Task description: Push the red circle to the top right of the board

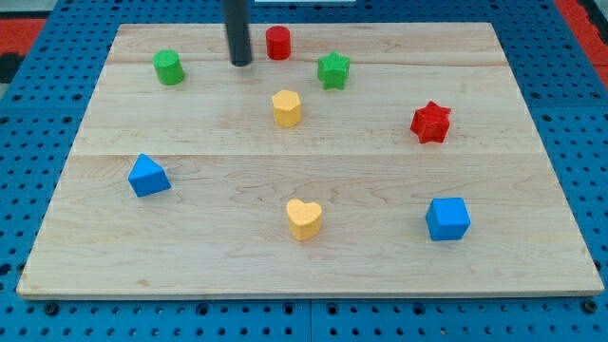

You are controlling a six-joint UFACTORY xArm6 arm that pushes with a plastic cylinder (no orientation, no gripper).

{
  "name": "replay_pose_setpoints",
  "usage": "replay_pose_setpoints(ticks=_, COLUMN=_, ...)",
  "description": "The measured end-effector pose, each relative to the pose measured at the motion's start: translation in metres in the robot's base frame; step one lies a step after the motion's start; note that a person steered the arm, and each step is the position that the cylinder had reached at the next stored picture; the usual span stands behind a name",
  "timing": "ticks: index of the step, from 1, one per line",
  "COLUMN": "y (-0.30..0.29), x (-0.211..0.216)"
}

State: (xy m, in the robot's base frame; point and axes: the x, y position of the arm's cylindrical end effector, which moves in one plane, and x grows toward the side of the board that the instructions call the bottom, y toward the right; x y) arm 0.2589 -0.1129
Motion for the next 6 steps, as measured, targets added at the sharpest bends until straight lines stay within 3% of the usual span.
replay_pose_setpoints(ticks=1, y=0.037, x=-0.031)
replay_pose_setpoints(ticks=2, y=0.127, x=-0.035)
replay_pose_setpoints(ticks=3, y=0.175, x=-0.041)
replay_pose_setpoints(ticks=4, y=0.183, x=-0.050)
replay_pose_setpoints(ticks=5, y=0.255, x=-0.050)
replay_pose_setpoints(ticks=6, y=0.284, x=-0.051)
